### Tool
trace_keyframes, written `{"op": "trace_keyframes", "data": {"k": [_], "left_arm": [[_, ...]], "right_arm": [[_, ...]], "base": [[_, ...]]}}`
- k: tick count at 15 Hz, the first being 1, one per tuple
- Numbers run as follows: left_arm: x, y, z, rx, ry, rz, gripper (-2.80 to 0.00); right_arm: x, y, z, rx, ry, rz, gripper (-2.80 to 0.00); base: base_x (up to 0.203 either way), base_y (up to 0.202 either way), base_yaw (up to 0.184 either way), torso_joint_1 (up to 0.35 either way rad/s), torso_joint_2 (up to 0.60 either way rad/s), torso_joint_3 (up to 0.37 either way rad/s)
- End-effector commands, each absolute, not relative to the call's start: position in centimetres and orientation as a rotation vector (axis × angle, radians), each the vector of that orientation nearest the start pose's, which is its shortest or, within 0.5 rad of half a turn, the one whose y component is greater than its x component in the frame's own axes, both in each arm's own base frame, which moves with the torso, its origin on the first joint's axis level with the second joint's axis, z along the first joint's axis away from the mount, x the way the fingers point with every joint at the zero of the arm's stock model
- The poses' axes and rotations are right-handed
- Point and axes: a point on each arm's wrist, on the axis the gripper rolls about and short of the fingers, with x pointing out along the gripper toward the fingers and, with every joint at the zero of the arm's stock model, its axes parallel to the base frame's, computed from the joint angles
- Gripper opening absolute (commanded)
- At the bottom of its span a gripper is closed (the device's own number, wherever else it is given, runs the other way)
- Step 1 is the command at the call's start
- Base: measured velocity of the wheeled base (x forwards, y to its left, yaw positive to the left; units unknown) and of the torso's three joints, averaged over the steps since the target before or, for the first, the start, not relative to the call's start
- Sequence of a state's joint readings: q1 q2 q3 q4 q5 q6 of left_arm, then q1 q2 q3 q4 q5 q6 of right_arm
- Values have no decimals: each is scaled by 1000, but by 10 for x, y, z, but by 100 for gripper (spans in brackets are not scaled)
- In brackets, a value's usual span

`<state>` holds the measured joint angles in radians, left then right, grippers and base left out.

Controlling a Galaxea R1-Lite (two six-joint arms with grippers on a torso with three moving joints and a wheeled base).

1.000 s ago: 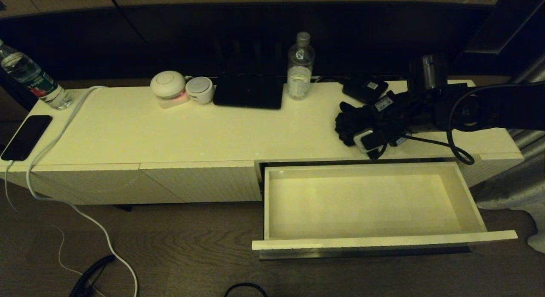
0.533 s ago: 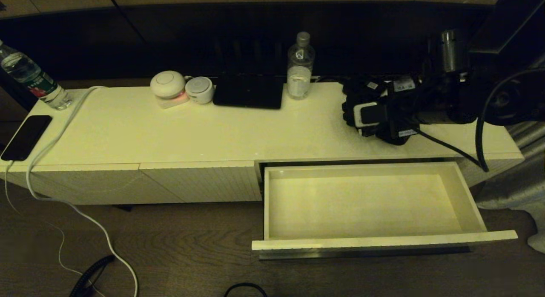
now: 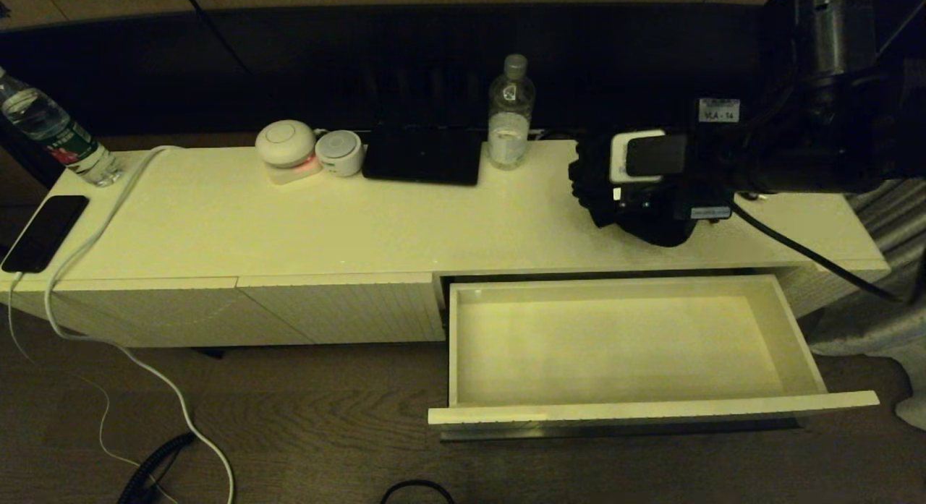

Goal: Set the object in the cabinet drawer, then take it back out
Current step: Put the umbrella in the drawer

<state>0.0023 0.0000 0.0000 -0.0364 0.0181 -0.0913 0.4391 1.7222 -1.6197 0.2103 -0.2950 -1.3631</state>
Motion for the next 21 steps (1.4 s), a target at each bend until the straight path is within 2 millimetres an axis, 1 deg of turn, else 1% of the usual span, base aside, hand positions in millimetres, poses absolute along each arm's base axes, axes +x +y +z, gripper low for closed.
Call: {"op": "trace_keyframes", "data": {"k": [1, 4, 6, 9, 11, 14, 16, 19, 21], "left_arm": [[-23, 0, 79, -92, -39, 20, -280], [-23, 0, 79, -92, -39, 20, -280], [-23, 0, 79, -92, -39, 20, -280], [-23, 0, 79, -92, -39, 20, -280], [-23, 0, 79, -92, -39, 20, -280], [-23, 0, 79, -92, -39, 20, -280], [-23, 0, 79, -92, -39, 20, -280], [-23, 0, 79, -92, -39, 20, -280], [-23, 0, 79, -92, -38, 20, -280]], "right_arm": [[273, 134, 337, -1437, 111, 312, -280], [264, 131, 342, -1414, 110, 296, -280], [253, 136, 347, -1381, 113, 281, -280], [236, 142, 343, -1313, 143, 287, -280], [225, 143, 328, -1288, 196, 309, -280], [222, 144, 298, -1219, 296, 347, -280], [226, 147, 275, -1191, 373, 371, -280], [235, 151, 250, -1190, 404, 381, -280], [246, 148, 236, -1177, 421, 394, -280]], "base": [[0, 0, 0, 0, 0, 0], [0, 0, 0, 0, 0, 0], [0, 0, 0, 0, 0, 0], [0, 0, 0, 0, 0, 0], [0, 0, 0, 0, 0, 0], [0, 0, 0, 0, 0, 0], [0, 0, 0, 0, 0, 0], [0, 0, 0, 0, 0, 0], [0, 0, 0, 0, 0, 0]]}}
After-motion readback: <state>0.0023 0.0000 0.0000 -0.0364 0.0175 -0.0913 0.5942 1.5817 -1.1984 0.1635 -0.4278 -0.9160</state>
